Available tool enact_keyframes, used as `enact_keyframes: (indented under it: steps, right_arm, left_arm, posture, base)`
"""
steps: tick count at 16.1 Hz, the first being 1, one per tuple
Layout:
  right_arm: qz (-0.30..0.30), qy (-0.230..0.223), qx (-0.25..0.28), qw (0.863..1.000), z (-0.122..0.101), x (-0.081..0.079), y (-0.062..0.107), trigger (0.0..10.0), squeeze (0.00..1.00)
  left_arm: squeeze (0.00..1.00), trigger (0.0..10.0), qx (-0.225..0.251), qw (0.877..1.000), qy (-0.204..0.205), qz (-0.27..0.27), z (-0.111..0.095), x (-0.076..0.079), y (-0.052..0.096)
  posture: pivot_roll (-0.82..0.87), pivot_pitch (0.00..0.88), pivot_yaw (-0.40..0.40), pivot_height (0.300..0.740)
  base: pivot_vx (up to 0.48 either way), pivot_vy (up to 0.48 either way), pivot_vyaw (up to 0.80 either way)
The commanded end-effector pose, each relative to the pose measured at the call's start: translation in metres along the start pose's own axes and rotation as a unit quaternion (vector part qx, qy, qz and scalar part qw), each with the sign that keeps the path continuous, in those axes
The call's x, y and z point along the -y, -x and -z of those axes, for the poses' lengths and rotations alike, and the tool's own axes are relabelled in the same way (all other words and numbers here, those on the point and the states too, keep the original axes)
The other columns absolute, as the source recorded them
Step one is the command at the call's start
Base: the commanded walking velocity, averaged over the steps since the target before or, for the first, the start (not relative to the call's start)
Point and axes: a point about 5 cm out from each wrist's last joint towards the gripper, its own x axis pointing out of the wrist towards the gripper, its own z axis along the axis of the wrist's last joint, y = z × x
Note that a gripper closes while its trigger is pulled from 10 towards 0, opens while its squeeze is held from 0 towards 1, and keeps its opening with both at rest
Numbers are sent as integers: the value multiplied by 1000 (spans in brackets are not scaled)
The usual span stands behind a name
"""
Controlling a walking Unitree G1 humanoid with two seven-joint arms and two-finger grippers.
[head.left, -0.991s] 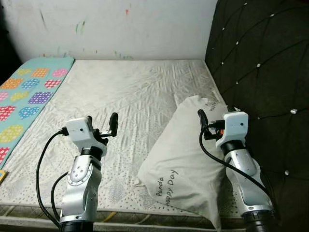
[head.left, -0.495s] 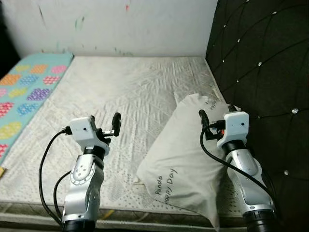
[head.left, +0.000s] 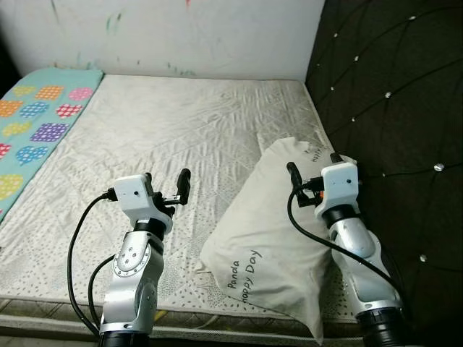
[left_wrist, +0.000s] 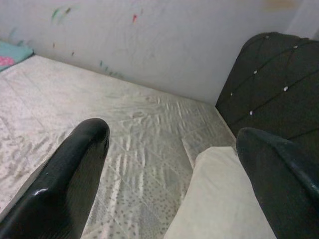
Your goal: Clean up the room
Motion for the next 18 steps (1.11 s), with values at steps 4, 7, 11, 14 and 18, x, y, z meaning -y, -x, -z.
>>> enact_keyframes:
  steps: [4, 7, 11, 14, 18]
  right_arm:
    - [22, -9, -20, 1000, 12, 4, 12, 10000, 0]
    - [45, -7, -31, 998, 12, 17, 15, 10000, 0]
    - [59, -3, -41, 997, 16, 25, 21, 10000, 0]
    - [55, -7, -38, 998, 13, 19, 20, 10000, 0]
    - [60, -11, -29, 998, 8, 23, 19, 10000, 0]
  left_arm:
    - [0, 10000, -10, 1000, 0, 5, 0, 1, 7]
    - [0, 10000, -21, 1000, -7, 12, 0, -3, 14]
    - [0, 10000, -27, 999, -13, 14, -2, -5, 17]
    - [0, 10000, -30, 999, -20, 28, -3, -1, 19]
    - [0, 10000, -30, 999, -23, 25, -9, -1, 21]
  posture:
    - [-75, 0, 24, 740]
    - [-73, 3, 26, 740]
    - [-65, 25, 33, 740]
    - [-62, 31, 36, 740]
    - [-51, 69, 32, 740]
  base:
    - [0, 0, 0]
    - [0, 0, -267]
    - [0, 0, -800]
    - [0, 0, -800]
    - [0, 0, -356]
